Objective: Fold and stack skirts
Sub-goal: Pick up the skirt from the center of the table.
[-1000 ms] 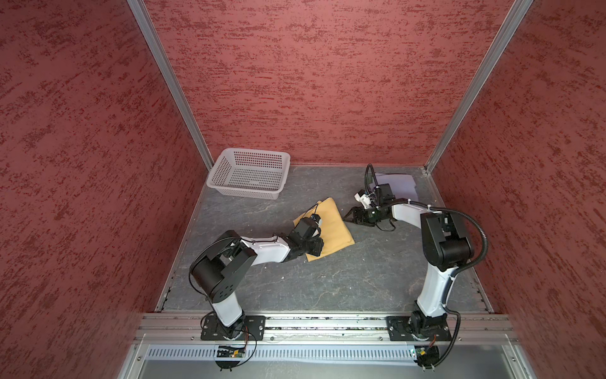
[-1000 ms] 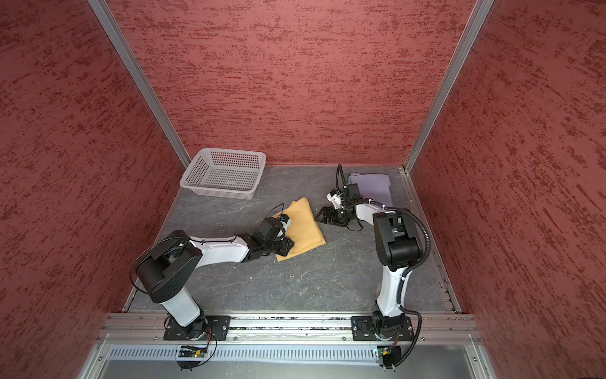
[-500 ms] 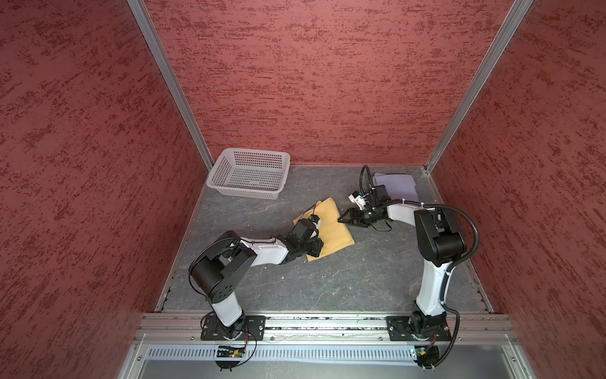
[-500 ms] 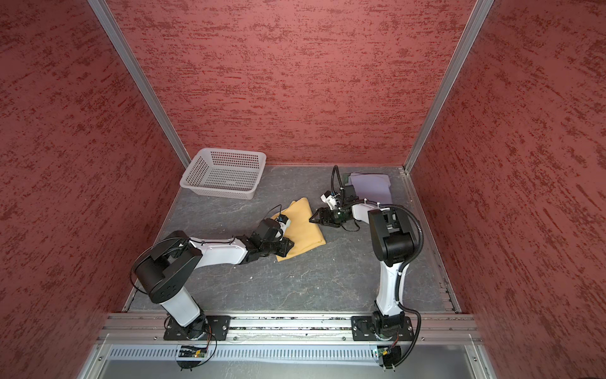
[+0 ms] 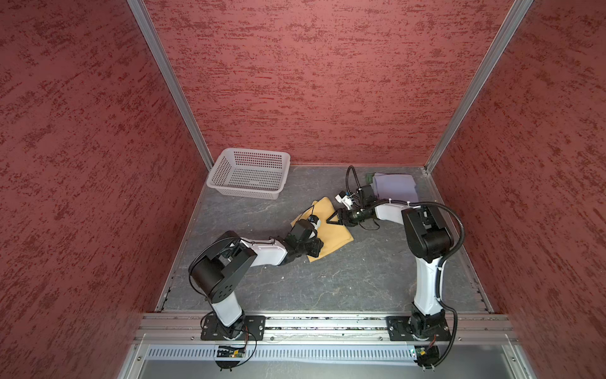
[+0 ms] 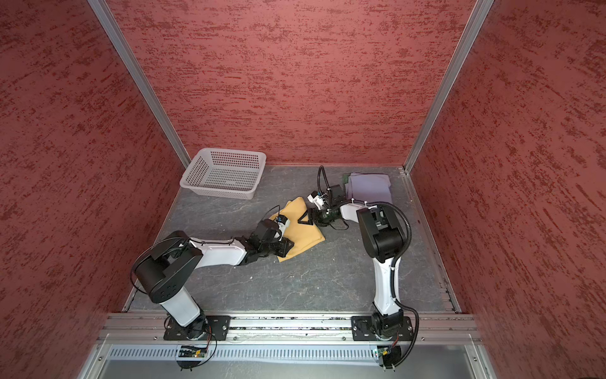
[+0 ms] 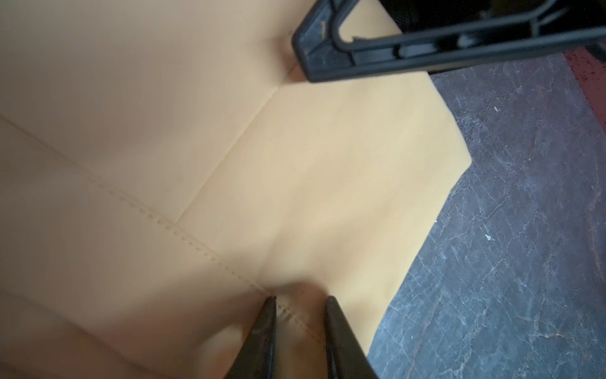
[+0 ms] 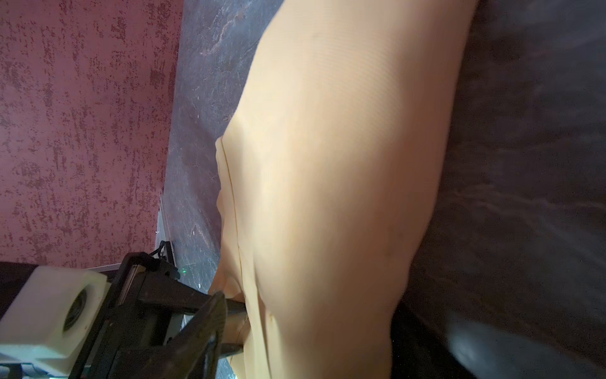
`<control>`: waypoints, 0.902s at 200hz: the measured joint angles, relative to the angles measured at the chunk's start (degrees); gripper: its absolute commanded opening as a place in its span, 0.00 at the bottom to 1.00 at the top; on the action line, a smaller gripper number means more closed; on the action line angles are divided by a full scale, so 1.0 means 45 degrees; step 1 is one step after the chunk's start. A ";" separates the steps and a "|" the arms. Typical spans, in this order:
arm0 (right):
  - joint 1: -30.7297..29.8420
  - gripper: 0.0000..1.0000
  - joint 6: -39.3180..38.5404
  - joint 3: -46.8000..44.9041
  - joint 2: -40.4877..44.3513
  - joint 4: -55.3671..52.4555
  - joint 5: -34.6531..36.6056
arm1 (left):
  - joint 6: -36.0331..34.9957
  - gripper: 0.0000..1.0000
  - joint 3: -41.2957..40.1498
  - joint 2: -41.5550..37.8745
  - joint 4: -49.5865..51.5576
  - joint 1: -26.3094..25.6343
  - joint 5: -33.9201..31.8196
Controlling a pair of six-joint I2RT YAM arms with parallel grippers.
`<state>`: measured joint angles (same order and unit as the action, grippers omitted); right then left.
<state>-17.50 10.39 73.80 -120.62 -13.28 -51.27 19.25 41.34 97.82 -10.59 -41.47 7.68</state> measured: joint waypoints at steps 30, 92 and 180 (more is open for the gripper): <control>-0.0126 0.52 0.0209 0.0044 -0.0189 0.0267 -0.0005 | 0.0000 0.27 -0.0034 0.0000 -0.0058 0.0029 0.0053; -0.0316 0.00 0.0306 0.0107 -0.0617 0.0131 -0.0019 | 0.0000 0.27 -0.0121 0.0000 -0.0228 0.0102 0.0219; -0.0607 0.00 -0.0282 0.0816 0.0364 -0.1894 0.2229 | 0.0000 0.30 -0.0325 -0.0831 0.0413 0.0306 0.0282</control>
<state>-20.23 9.13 77.47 -118.98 -21.80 -41.23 19.25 39.88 94.08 -8.73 -40.10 8.95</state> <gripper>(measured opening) 0.083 0.302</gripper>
